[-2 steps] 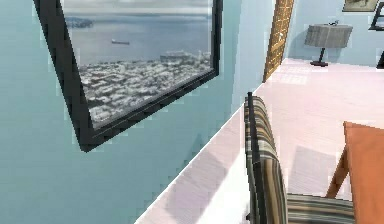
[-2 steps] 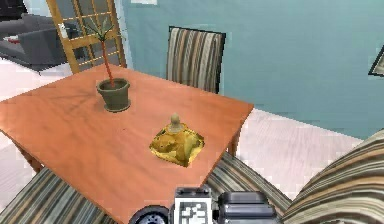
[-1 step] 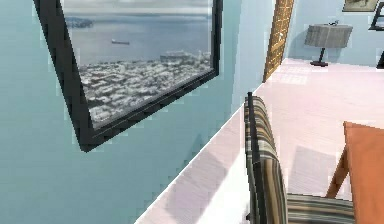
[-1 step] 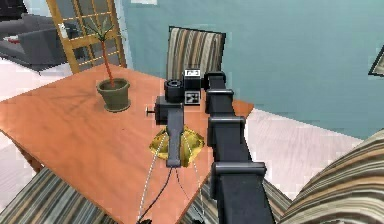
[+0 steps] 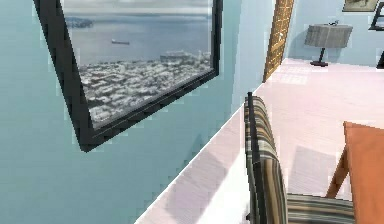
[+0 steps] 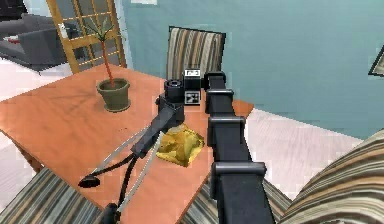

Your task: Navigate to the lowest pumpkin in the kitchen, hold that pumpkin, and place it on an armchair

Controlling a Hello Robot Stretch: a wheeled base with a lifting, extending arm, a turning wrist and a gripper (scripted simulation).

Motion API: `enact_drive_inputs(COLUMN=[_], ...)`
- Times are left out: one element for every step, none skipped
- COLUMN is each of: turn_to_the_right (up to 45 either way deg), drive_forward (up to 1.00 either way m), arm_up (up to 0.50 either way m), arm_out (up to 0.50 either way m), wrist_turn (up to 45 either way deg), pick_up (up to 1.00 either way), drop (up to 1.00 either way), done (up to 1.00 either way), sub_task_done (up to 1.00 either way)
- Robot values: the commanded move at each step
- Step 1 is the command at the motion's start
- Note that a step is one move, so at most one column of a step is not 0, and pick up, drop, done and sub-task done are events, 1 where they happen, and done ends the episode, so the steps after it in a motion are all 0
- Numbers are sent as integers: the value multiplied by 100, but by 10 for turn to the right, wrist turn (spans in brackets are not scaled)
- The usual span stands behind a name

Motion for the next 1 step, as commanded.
enact_drive_inputs(turn_to_the_right=[0], drive_forward=[0], arm_up=[0], arm_out=[0], wrist_turn=[450], pick_up=[0], drop=[0], done=[0], sub_task_done=[0])
